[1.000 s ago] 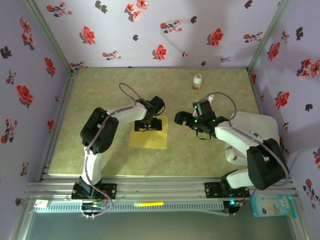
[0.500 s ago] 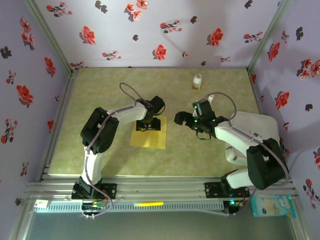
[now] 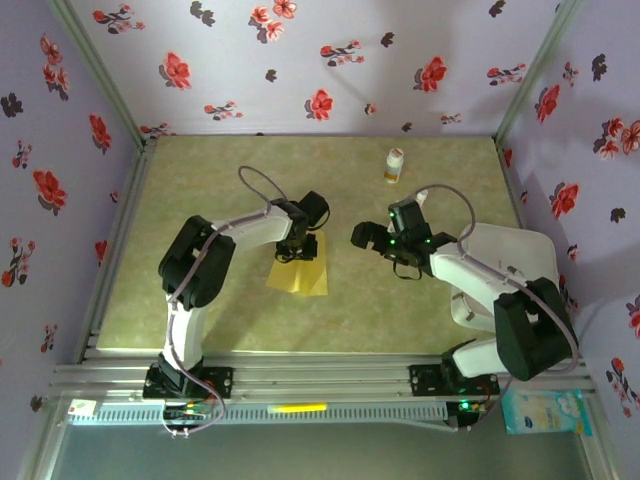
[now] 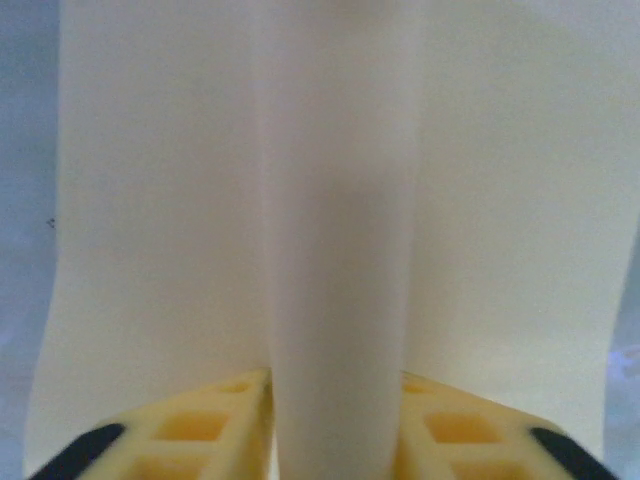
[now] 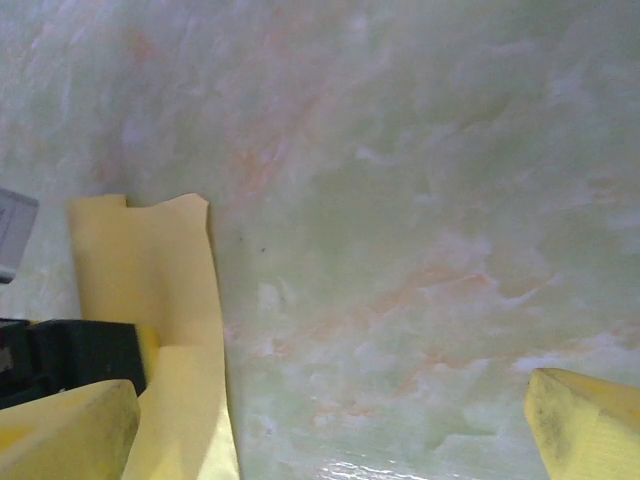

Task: Fold a paper plane with a square sheet of paper (pick it up from the middle)
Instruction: First fold the square sheet of paper in half at the center of the table.

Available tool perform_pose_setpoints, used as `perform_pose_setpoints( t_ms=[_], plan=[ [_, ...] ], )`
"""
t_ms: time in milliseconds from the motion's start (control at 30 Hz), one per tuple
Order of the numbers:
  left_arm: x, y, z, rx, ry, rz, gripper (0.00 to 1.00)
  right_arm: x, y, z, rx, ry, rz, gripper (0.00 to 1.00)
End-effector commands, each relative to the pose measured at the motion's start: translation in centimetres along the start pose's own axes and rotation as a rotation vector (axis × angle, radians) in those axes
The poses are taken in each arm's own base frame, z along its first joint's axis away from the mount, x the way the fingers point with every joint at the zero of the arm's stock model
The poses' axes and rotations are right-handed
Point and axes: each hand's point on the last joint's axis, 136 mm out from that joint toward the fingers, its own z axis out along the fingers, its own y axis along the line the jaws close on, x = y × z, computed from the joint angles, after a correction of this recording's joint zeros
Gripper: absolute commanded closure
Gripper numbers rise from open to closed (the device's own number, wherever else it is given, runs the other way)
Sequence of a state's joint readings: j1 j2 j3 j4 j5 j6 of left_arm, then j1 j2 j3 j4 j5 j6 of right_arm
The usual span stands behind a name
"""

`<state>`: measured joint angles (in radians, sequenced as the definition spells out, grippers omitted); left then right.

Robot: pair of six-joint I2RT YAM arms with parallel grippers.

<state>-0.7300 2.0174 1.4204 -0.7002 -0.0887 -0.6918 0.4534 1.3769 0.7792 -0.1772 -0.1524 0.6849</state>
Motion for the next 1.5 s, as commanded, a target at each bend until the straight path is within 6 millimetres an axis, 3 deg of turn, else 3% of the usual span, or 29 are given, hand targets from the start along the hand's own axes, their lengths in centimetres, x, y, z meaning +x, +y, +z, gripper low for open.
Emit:
perform_pose_setpoints(
  t_ms=[0,167,300,533,733,833,1000,1233,1467],
  plan=[
    [-0.9,-0.8,-2.0,0.055,-0.056,0.006,0.72,-1.6,-0.6,-1.6,0.058,-0.087,0.016,0.01],
    [-1.7,-1.4,-3.7,0.104,-0.110,-0.003,0.72,-2.3,-2.1,-3.1,0.134,-0.160,0.020,0.01],
    [-2.4,-3.0,-5.6,0.198,-0.132,-0.011,0.72,-3.0,-2.9,-4.0,0.163,-0.193,0.034,0.01],
    [-3.0,-8.4,-9.6,0.549,-0.125,-0.073,0.70,-4.6,-0.9,-5.2,0.058,-0.223,0.051,0.01],
    [-2.6,-12.2,-10.6,0.807,-0.043,-0.114,0.69,-4.5,0.5,-5.1,-0.033,-0.196,0.052,0.01],
    [-2.4,-12.7,-9.9,0.857,-0.014,-0.141,0.68,-4.3,1.2,-4.8,-0.104,-0.194,0.074,0.01],
    [-1.2,-11.7,-7.2,0.821,0.040,-0.179,0.69,-4.0,1.7,-4.2,-0.140,-0.166,0.116,0.04],
    [0.4,-10.6,-4.2,0.764,0.089,-0.179,0.68,-4.6,5.1,-5.4,-0.369,-0.231,0.080,0.11],
    [0.5,-8.9,-2.0,0.667,0.059,-0.171,0.64,-4.1,3.2,-4.1,-0.273,-0.203,0.128,0.17]
  ],
)
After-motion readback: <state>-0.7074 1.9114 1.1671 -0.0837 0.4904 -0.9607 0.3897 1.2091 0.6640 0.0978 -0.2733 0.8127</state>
